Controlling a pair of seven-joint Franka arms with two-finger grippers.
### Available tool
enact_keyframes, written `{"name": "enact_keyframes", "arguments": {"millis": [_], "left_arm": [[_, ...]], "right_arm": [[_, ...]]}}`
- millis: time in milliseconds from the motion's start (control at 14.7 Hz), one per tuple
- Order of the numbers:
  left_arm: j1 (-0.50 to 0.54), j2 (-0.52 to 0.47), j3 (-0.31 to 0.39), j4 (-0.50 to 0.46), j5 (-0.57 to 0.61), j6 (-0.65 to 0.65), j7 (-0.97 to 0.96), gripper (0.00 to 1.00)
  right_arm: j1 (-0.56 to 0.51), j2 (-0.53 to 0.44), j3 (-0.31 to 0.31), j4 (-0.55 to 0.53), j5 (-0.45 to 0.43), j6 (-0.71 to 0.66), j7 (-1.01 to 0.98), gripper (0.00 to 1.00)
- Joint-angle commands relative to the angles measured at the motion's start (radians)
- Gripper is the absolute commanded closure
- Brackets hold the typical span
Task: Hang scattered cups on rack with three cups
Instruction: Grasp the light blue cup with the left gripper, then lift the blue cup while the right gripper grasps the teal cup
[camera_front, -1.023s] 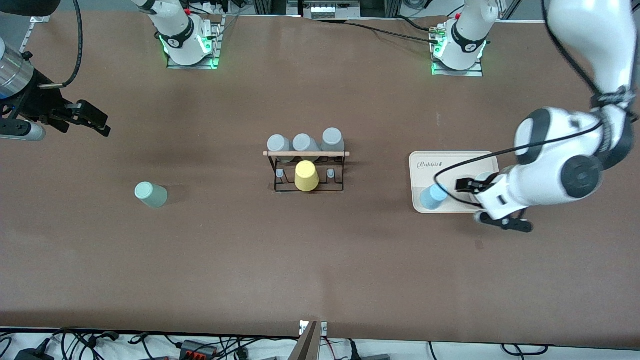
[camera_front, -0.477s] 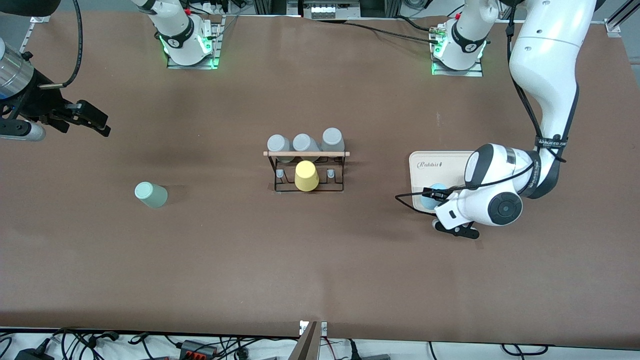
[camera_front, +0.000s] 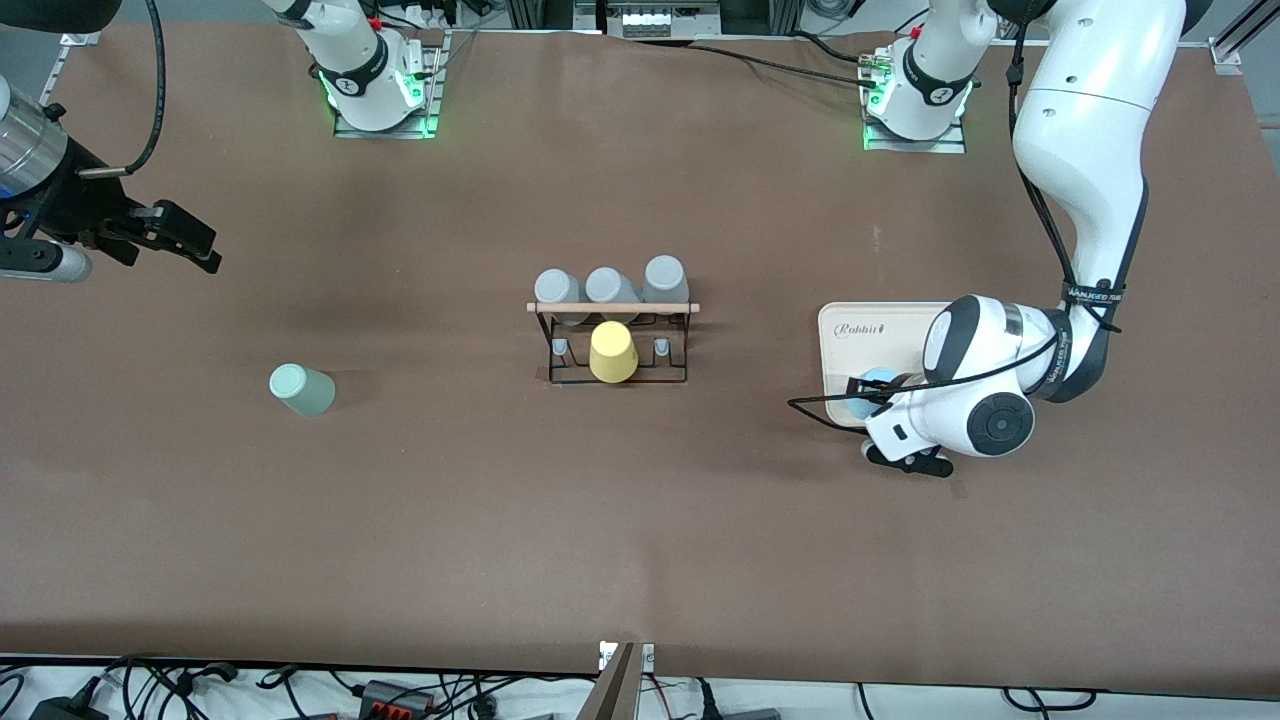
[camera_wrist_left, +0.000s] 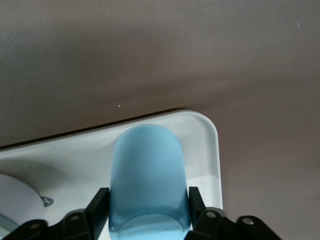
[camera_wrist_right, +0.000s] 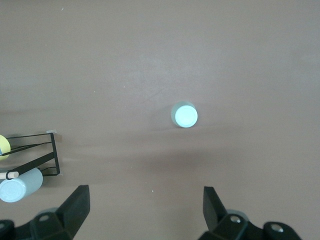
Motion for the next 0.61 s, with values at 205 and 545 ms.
{"name": "enact_keyframes", "arguments": {"millis": [205,545], "left_arm": [[-0.004,-0.009,-0.071,0.120,-0.016,-0.072,-0.022,0.99],[-0.019,-0.021,-0.201,0.280,-0.168,-0.073,-0.308,0.99]], "right_arm": [[-0.026,0.163,-0.001,-0.032,-0.014,0.055,-0.013,0.00],[-0.085,0.382,-0.001,-0.055,-0.027,0.278,-0.097,0.00]]}}
